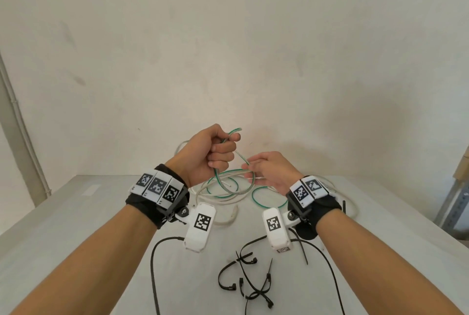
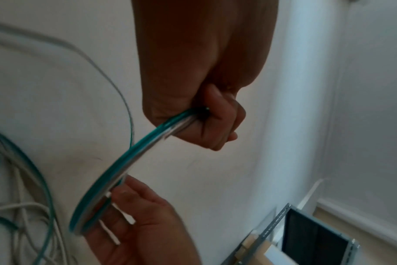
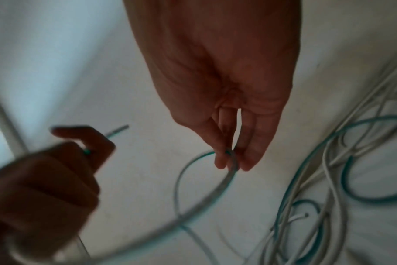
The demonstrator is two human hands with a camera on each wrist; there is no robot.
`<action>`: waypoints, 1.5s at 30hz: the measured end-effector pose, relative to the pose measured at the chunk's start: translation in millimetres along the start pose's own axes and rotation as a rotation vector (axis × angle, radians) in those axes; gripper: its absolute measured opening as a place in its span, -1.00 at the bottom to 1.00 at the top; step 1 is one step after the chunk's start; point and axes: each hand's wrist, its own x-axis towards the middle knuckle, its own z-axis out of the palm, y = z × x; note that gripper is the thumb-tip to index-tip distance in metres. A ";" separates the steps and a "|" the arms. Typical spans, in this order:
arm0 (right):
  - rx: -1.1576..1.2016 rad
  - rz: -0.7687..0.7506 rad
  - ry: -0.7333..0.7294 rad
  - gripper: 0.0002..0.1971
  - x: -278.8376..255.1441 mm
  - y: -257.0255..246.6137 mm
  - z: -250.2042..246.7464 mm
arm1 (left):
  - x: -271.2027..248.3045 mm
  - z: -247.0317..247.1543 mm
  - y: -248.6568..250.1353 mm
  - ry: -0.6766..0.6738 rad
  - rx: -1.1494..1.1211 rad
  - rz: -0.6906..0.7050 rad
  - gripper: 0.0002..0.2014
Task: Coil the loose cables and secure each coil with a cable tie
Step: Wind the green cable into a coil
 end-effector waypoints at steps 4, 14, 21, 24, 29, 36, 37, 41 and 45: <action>-0.489 -0.137 0.159 -0.86 12.9 14.1 -13.9 | -10.4 7.1 3.6 -0.077 -0.004 -0.061 -0.83; 0.115 -0.093 0.094 -0.84 -1.5 -16.8 -12.0 | -1.4 -7.5 -43.2 -0.004 0.325 -0.407 -0.70; 0.333 -0.155 0.111 -0.90 -7.2 -46.7 1.0 | 7.2 -16.9 -64.8 0.107 0.210 -0.382 -0.67; 0.362 -0.087 0.160 -0.80 -4.3 -41.1 -6.2 | 4.8 -18.0 -63.3 0.155 0.160 -0.315 -0.64; 0.454 0.001 0.080 -0.80 -4.7 -28.2 -8.7 | 2.7 -23.8 -49.7 0.214 0.179 -0.194 -0.64; 0.577 -0.061 0.278 -0.88 0.9 -28.2 -4.6 | -4.0 -22.5 -37.9 0.187 0.261 -0.180 -0.62; 0.572 -0.064 0.289 -0.87 1.2 -27.7 -5.5 | -5.3 -23.3 -37.6 0.202 0.259 -0.176 -0.61; 0.558 -0.073 0.279 -0.93 -2.7 -24.7 -8.8 | -2.7 -32.0 -36.2 0.331 0.200 -0.095 -0.65; 0.538 -0.044 0.060 -0.78 -10.9 -24.0 -10.1 | 3.8 -41.7 -33.8 0.409 0.183 -0.050 -0.67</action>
